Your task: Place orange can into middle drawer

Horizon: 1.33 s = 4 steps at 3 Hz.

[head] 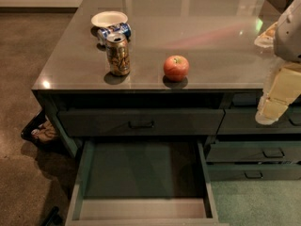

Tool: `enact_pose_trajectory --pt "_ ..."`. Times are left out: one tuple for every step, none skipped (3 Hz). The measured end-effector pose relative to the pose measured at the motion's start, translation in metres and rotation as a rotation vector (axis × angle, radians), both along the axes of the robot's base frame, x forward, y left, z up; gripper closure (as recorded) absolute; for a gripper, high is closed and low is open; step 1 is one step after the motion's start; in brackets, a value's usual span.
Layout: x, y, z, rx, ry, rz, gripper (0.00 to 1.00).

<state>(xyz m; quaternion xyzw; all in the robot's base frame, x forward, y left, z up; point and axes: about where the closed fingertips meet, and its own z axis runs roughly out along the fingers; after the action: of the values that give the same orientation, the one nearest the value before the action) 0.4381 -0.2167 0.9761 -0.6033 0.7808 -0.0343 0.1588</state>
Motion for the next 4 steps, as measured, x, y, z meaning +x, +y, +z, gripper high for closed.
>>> enact_pose_trajectory --pt "0.000 0.000 0.000 0.000 0.000 0.000 0.00" --pt "0.019 0.021 -0.012 0.061 -0.003 0.060 0.00" --pt "0.058 0.062 -0.030 0.182 -0.013 0.168 0.00" --pt "0.101 0.103 -0.037 0.345 -0.040 0.242 0.00"
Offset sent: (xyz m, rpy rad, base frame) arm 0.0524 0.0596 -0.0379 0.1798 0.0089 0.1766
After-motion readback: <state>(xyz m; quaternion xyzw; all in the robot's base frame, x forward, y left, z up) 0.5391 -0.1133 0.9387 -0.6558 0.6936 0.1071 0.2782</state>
